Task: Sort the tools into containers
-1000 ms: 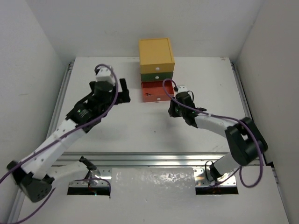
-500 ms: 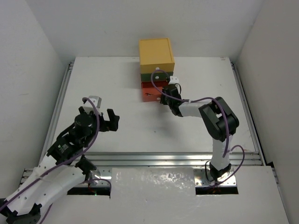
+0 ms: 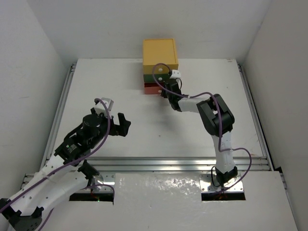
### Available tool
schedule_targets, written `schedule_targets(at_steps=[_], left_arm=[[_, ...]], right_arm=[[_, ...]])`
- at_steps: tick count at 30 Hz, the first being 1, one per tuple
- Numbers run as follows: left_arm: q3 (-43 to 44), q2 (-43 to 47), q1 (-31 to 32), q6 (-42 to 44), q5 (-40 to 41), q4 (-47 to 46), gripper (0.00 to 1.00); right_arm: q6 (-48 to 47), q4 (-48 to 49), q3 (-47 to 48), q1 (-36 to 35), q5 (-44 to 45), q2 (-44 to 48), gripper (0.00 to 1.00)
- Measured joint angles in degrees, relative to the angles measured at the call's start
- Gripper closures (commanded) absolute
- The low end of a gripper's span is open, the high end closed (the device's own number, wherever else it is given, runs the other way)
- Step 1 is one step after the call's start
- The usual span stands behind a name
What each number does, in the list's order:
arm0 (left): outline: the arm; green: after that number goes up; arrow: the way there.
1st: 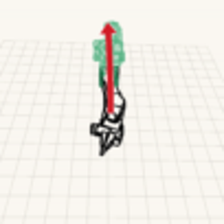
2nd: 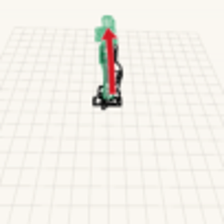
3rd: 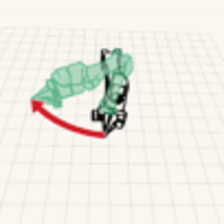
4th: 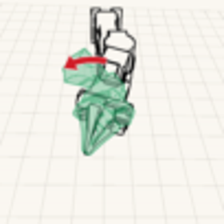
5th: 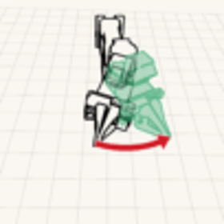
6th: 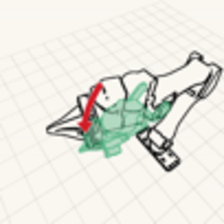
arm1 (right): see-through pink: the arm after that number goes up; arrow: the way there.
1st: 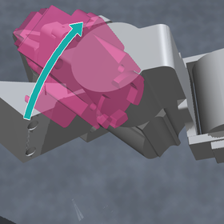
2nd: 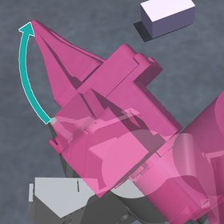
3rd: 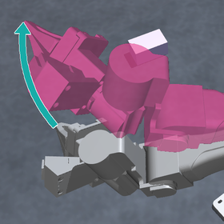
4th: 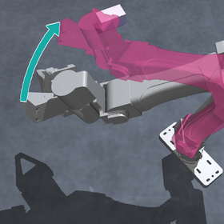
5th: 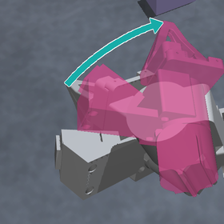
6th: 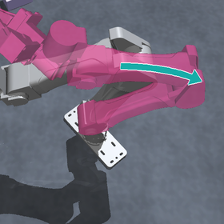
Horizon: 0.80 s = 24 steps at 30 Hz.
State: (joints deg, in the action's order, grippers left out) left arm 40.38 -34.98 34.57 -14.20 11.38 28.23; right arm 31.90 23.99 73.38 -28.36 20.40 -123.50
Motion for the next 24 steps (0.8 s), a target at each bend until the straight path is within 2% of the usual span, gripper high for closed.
schedule_targets(at_steps=[9, 18, 22, 24], left_arm=[[0.0, 0.0, 0.0, 0.2, -1.8, -0.2, 0.00], [-0.3, -0.1, 0.0, 0.3, -3.1, -0.9, 0.00], [-0.3, -0.4, 0.0, 0.3, -2.9, -1.0, 0.00], [-0.3, -0.7, 0.0, 0.1, -1.5, -1.0, 0.00]], right_arm=[[2.2, 1.4, 6.3, 2.9, -3.3, -5.3, 0.68], [3.2, 4.7, 6.5, 4.2, -6.1, -6.8, 0.68], [3.1, 8.5, 3.2, 4.3, -7.2, -6.2, 0.67], [3.1, 10.8, -2.5, 4.3, -8.0, -3.6, 0.62]])
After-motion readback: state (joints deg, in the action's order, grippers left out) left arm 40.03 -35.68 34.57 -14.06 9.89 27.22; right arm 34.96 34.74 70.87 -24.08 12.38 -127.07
